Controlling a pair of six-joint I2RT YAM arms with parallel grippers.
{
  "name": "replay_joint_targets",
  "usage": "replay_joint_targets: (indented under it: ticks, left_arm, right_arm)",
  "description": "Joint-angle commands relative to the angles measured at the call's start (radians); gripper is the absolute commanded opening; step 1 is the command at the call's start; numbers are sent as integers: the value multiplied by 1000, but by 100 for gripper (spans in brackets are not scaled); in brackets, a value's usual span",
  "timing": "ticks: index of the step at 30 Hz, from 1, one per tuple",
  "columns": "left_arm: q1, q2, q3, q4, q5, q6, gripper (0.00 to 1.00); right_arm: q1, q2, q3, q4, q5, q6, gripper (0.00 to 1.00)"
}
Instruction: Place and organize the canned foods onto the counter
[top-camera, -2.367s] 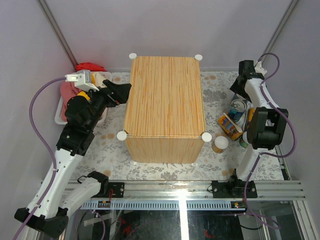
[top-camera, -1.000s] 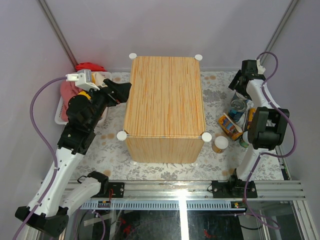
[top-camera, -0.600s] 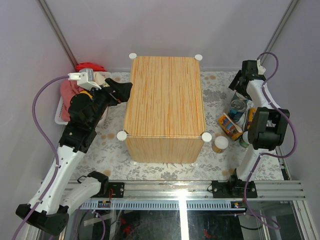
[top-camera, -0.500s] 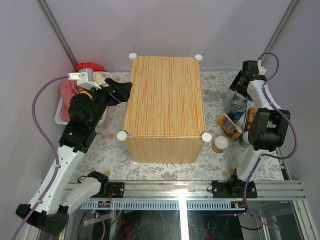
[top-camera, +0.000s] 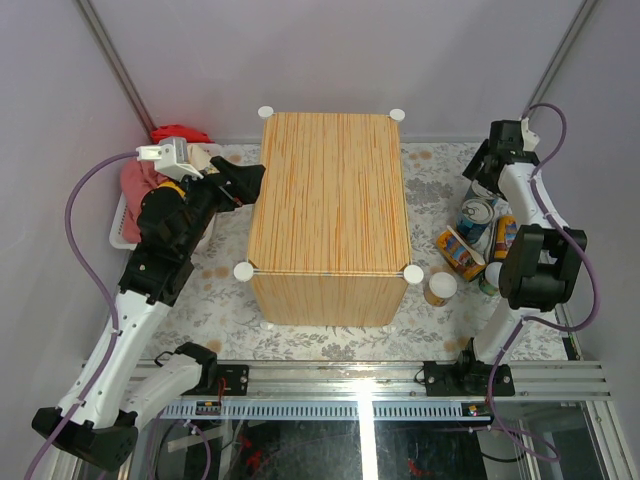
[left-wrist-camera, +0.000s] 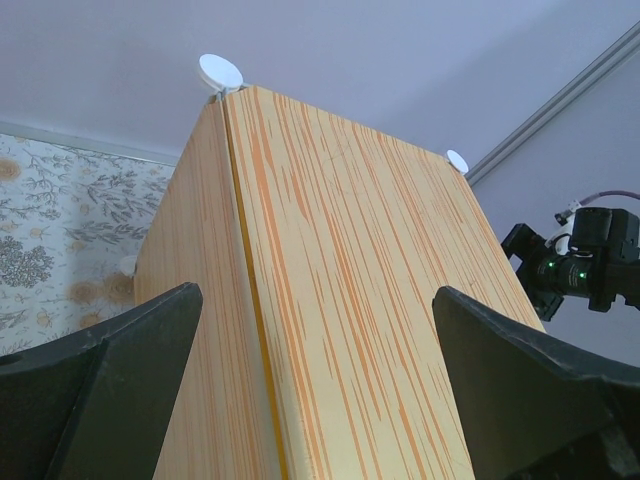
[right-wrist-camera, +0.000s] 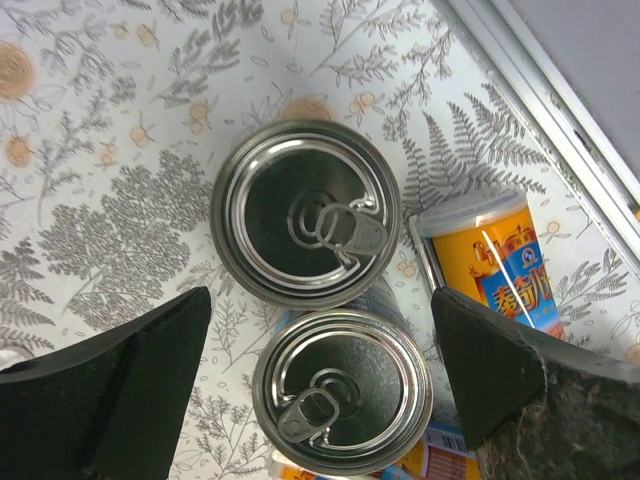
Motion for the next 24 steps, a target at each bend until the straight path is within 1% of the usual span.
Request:
replay_joint_targets:
  ticks: [1,4,11,24]
  left_arm:
    - [3,-3,-8,56,0,25,100]
    - [6,0,-13,58,-2,30,100]
    - [14,4,-26,68,-6,40,100]
    - [32,0,-57,76,-10,50,100]
  right_arm:
    - [-5,-1,-32,26,-15,-9,99]
    - [-5,6,-58,66,-29,-12,99]
    - [-8,39,-69,105,-25,-16,99]
    - [-14,105,-17,116,22,-48,99]
